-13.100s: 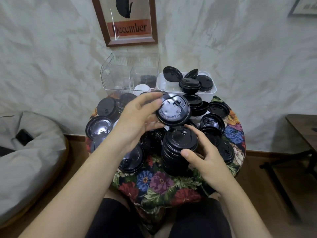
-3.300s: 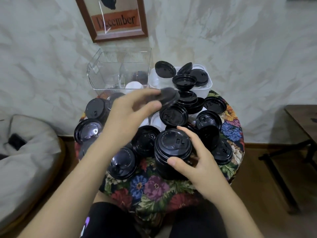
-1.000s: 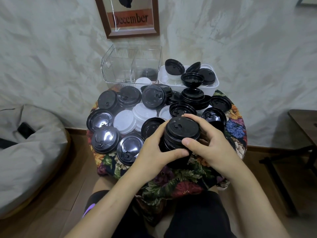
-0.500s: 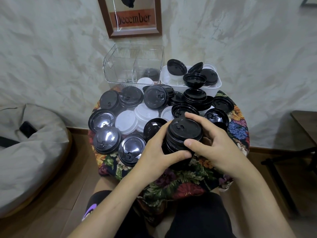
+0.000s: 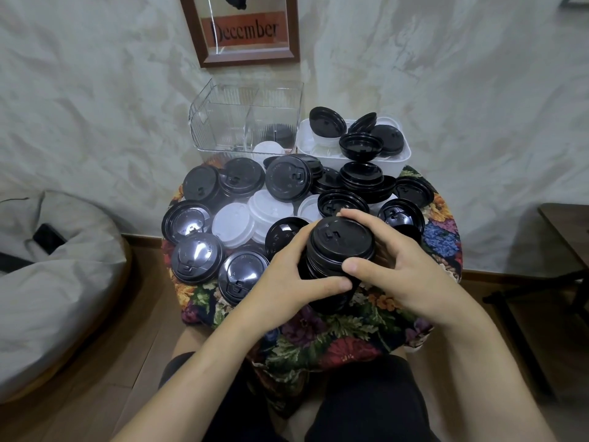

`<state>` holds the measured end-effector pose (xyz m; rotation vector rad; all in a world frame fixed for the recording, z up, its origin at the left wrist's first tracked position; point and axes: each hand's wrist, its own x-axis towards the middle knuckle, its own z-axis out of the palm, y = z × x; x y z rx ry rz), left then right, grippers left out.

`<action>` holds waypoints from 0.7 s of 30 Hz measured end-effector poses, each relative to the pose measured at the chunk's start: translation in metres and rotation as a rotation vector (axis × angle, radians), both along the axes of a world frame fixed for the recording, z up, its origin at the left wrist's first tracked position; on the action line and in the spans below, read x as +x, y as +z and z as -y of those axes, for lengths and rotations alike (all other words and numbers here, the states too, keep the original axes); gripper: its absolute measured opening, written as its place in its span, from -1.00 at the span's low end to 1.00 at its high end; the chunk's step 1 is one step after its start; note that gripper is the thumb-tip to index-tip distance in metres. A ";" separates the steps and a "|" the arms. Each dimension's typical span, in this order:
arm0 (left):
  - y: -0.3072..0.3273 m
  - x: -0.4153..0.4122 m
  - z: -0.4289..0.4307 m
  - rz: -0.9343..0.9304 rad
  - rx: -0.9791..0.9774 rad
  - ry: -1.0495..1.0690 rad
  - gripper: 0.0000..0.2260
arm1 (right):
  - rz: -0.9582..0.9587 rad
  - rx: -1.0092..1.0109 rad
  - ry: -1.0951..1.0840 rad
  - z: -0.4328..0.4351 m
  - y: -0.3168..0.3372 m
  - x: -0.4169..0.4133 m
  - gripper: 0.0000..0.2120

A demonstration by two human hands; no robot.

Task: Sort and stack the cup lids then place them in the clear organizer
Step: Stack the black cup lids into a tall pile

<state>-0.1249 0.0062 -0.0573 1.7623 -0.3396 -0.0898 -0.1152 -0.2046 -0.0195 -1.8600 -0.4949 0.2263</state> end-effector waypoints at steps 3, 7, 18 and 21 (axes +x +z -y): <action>0.002 0.002 -0.002 -0.003 0.014 -0.018 -0.34 | -0.011 -0.011 0.021 0.002 0.003 0.002 -0.36; 0.003 0.004 -0.003 -0.008 0.029 -0.031 -0.33 | -0.032 -0.019 0.046 0.004 0.004 0.005 -0.37; -0.006 0.004 0.001 0.043 0.022 0.016 -0.31 | -0.023 -0.042 0.040 0.003 0.005 0.002 -0.35; -0.007 0.004 0.001 0.060 0.016 0.022 -0.31 | -0.002 -0.030 0.018 -0.001 0.001 -0.002 -0.36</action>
